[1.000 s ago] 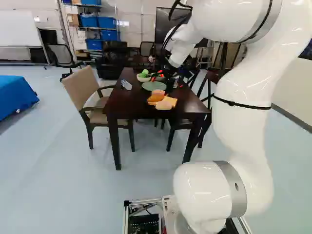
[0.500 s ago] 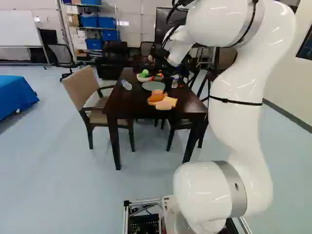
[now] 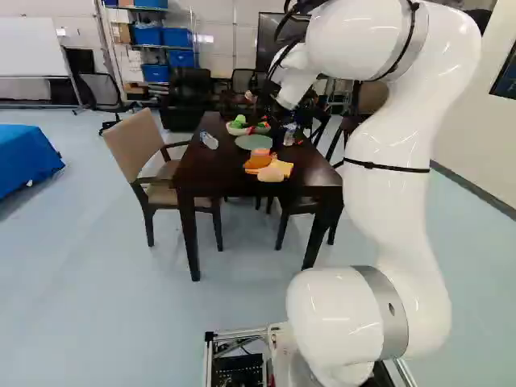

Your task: Move the croissant to the empty plate

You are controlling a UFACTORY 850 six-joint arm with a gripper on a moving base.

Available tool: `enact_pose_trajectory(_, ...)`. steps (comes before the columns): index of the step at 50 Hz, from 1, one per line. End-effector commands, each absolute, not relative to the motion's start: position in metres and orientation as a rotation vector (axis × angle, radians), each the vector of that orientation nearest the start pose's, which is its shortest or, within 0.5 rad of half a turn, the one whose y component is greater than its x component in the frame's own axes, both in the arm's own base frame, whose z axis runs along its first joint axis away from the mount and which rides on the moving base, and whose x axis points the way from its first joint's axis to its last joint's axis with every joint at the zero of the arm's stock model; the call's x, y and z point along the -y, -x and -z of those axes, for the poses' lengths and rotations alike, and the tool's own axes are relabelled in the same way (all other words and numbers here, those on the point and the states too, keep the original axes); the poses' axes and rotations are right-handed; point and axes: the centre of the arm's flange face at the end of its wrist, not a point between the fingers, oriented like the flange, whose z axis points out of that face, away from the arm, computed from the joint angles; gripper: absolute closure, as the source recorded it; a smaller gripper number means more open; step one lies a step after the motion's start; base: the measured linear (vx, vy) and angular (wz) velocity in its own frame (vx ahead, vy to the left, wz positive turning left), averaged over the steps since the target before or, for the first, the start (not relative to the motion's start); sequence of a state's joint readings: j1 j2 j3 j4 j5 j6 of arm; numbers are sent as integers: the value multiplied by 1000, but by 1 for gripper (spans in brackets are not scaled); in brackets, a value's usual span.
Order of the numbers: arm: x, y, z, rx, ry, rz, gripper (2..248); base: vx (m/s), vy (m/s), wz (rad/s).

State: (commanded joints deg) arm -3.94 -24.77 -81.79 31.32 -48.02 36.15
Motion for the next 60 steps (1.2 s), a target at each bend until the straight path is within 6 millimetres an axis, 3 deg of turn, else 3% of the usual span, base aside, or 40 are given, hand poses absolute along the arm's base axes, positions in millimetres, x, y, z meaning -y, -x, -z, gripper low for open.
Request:
enact_pose_trajectory(35, 26, -622, -528, -1301, 2453, 133, 3, 0, 0, 0)
enact_pose_trajectory(60, 17, -630, -528, -1277, 2465, 138, 3, 0, 0, 0)
